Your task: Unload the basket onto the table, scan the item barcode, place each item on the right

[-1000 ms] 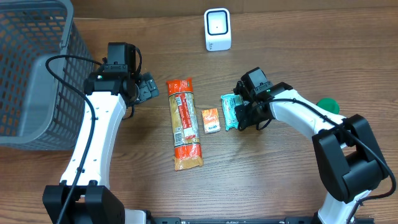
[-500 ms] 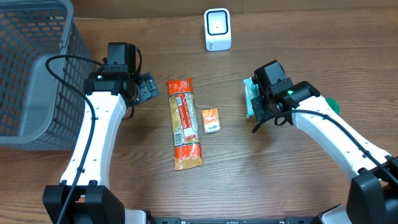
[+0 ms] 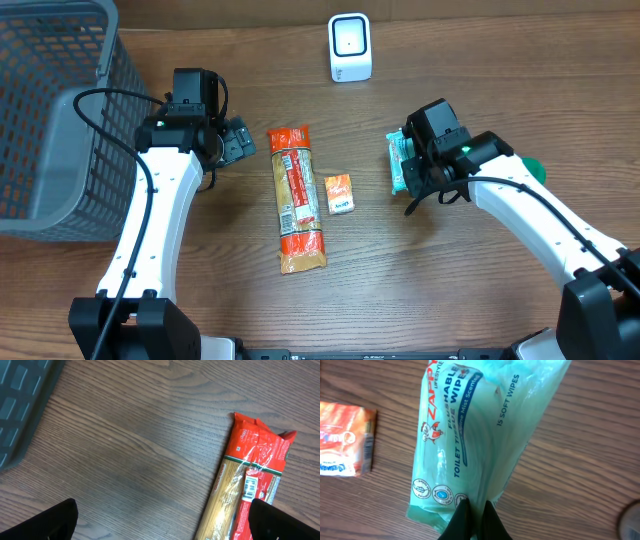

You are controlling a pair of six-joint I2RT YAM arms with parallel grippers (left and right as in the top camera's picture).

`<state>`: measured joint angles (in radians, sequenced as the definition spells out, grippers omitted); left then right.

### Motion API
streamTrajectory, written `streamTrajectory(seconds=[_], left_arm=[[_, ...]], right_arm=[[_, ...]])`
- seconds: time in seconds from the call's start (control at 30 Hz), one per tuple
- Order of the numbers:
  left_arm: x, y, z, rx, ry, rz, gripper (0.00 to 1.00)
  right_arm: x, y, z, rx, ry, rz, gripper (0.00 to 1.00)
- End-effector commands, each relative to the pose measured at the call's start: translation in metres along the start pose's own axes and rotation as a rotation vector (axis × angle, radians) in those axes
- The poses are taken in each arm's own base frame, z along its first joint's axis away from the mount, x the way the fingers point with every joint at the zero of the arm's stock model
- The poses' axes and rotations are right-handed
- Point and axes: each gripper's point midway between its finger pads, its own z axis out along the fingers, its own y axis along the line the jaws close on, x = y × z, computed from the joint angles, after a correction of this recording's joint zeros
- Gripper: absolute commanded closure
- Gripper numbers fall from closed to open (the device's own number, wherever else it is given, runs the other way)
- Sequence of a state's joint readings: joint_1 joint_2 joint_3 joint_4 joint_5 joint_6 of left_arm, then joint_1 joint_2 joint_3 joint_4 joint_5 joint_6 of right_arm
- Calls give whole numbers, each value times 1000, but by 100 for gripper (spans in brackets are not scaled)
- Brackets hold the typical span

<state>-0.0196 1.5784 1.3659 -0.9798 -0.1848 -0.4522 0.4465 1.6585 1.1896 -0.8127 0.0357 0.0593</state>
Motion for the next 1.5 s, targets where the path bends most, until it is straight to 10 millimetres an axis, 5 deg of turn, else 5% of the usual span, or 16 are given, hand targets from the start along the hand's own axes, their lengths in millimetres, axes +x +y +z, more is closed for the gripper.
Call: streamTrajectory(seconds=[0.0,0.17,0.2,0.23,0.27,0.37,0.7,0.8,1.0,1.2,1.47], left_arm=[[-1,2,1,-13,-4,11,0],[-1,2,1,-13,-4,11,0],[-1,2,1,-13,-4,11,0],[-1,2,1,-13,-4,11,0],[-1,2,1,-13,-4,11,0],[-1,2,1,-13,-4,11,0],[-1,2,1,-13,-4,11,0],[-1,2,1,-13,-4,11,0],[-1,2,1,-13,-4,11,0],[-1,2,1,-13,-4,11,0],[-1,2,1,-13,-4,11,0]], right_arm=[[14,4,10,-35,26,7,96],[30,11,28,-84,43,7,89],[32,14,31,-102,41,7,83],[33,18,34,-130,35,8,61],[33,20,36,-137,29,7,54],[34,19,37,-136,24,7,44],[33,-21,39,29,17,245,54],[34,-15,39,-41,32,260,64],[37,17,36,-186,55,156,64],[29,39,37,-91,-16,31,64],[21,36,35,107,-98,-37,64]])
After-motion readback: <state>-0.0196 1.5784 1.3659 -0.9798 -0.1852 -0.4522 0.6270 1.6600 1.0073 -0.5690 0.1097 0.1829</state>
